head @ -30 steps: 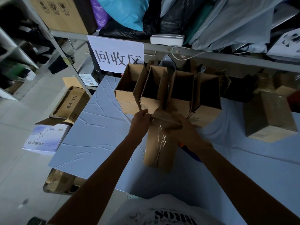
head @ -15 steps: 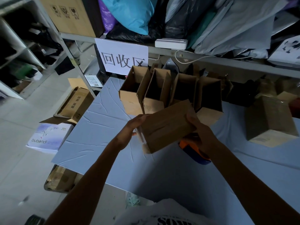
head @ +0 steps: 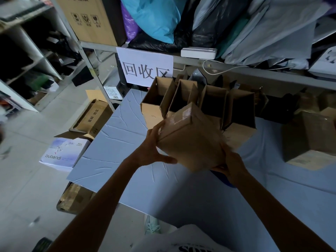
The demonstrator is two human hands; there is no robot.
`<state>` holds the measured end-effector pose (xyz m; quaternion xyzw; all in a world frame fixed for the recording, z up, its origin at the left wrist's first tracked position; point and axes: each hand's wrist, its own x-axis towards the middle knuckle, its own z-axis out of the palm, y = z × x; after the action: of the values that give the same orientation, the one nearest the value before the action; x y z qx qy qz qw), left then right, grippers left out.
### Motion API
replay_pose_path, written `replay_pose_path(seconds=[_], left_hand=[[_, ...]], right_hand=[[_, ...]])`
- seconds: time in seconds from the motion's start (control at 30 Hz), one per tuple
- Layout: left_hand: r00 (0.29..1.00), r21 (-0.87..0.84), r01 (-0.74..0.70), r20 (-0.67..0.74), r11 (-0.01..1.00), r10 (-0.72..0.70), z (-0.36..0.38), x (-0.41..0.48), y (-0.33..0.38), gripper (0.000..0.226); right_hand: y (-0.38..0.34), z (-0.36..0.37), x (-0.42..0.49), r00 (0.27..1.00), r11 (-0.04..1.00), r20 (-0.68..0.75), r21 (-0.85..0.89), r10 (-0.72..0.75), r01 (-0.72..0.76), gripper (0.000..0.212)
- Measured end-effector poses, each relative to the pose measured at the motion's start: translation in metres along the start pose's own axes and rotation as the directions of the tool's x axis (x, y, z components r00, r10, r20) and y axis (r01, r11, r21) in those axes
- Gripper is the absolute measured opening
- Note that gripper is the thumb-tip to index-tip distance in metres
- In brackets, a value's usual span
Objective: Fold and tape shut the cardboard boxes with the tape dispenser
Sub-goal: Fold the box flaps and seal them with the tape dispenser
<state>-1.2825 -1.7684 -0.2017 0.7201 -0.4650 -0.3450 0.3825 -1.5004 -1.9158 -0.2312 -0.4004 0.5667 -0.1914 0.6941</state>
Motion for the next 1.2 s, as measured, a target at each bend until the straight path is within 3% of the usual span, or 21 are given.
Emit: replay_pose_path(seconds=[0.03, 0.07, 0.1, 0.13, 0.2, 0.27, 0.33, 0.4, 0.5, 0.6, 0.7, 0.77, 0.9, 0.97, 1.07, 1.13, 1.2], left_hand=[[0.998, -0.047, -0.002, -0.056, 0.999, -0.001, 0.003, 0.000, -0.001, 0.104], [0.991, -0.134, -0.015, -0.133, 0.991, -0.003, 0.006, 0.000, -0.002, 0.091], [0.979, -0.218, -0.036, -0.203, 0.975, -0.009, 0.009, 0.001, -0.003, 0.079], [0.968, -0.269, -0.057, -0.250, 0.961, -0.013, 0.011, 0.002, -0.003, 0.071], [0.966, -0.274, -0.069, -0.258, 0.959, -0.005, 0.013, 0.003, -0.003, 0.067], [0.969, -0.307, -0.025, -0.240, 0.951, -0.052, 0.015, 0.005, -0.005, 0.068], [0.950, -0.404, 0.061, -0.259, 0.913, -0.177, 0.015, 0.008, -0.006, 0.073], [0.925, -0.430, 0.131, -0.271, 0.893, -0.266, 0.018, 0.011, -0.010, 0.075], [0.941, -0.279, 0.164, -0.244, 0.946, -0.235, 0.029, 0.018, -0.020, 0.065], [0.936, -0.190, 0.271, -0.176, 0.944, -0.304, 0.042, 0.024, -0.031, 0.073], [0.906, -0.126, 0.379, -0.149, 0.917, -0.396, 0.058, 0.028, -0.038, 0.063], [0.888, -0.027, 0.428, -0.172, 0.903, -0.426, 0.070, 0.028, -0.038, 0.061], [0.922, 0.294, 0.385, -0.163, 0.875, -0.352, 0.104, 0.023, -0.031, 0.100], [0.940, 0.441, 0.341, -0.138, 0.830, -0.312, 0.122, 0.019, -0.029, 0.098], [0.940, 0.589, 0.334, -0.154, 0.736, -0.303, 0.133, 0.016, -0.037, 0.093], [0.943, 0.593, 0.329, -0.159, 0.735, -0.294, 0.134, 0.015, -0.041, 0.104], [0.941, 0.570, 0.337, -0.177, 0.749, -0.289, 0.136, 0.012, -0.043, 0.113]], right_hand=[[0.003, 0.000, 0.002, 1.000, 0.997, 0.006, -0.072, 0.023, -0.023, 0.043], [0.006, 0.001, 0.002, 1.000, 0.955, 0.016, -0.297, 0.002, 0.003, 0.043], [0.009, 0.005, 0.001, 0.997, 0.884, -0.041, -0.466, -0.068, 0.041, 0.043], [0.012, 0.008, -0.003, 0.970, 0.798, -0.070, -0.584, -0.231, 0.148, 0.044], [0.016, 0.018, -0.015, 0.871, 0.762, 0.056, -0.460, -0.488, 0.457, 0.041], [0.017, 0.025, -0.023, 0.817, 0.780, 0.159, -0.245, -0.554, 0.576, 0.040], [0.020, 0.029, -0.023, 0.814, 0.812, 0.278, -0.157, -0.510, 0.563, 0.035], [0.025, 0.031, -0.017, 0.819, 0.816, 0.319, -0.184, -0.478, 0.548, 0.032], [0.033, 0.033, -0.008, 0.877, 0.866, 0.300, -0.225, -0.374, 0.446, 0.035], [0.037, 0.032, 0.001, 0.937, 0.918, 0.238, -0.241, -0.257, 0.313, 0.035], [0.046, 0.030, 0.009, 0.970, 0.942, 0.203, -0.280, -0.132, 0.187, 0.042], [0.049, 0.029, 0.011, 0.977, 0.957, 0.196, -0.257, -0.087, 0.137, 0.040], [0.061, 0.030, 0.009, 0.990, 0.975, 0.138, -0.217, -0.024, 0.054, 0.031], [0.066, 0.028, 0.009, 0.988, 0.979, 0.156, -0.202, 0.011, 0.021, 0.029], [0.069, 0.021, 0.013, 0.979, 0.992, 0.161, -0.043, 0.123, -0.118, 0.029], [0.072, 0.014, 0.015, 1.000, 0.997, 0.003, -0.072, 0.022, -0.022, 0.025], [0.080, 0.005, 0.019, 0.942, 0.900, -0.206, -0.405, -0.264, 0.164, 0.030]])
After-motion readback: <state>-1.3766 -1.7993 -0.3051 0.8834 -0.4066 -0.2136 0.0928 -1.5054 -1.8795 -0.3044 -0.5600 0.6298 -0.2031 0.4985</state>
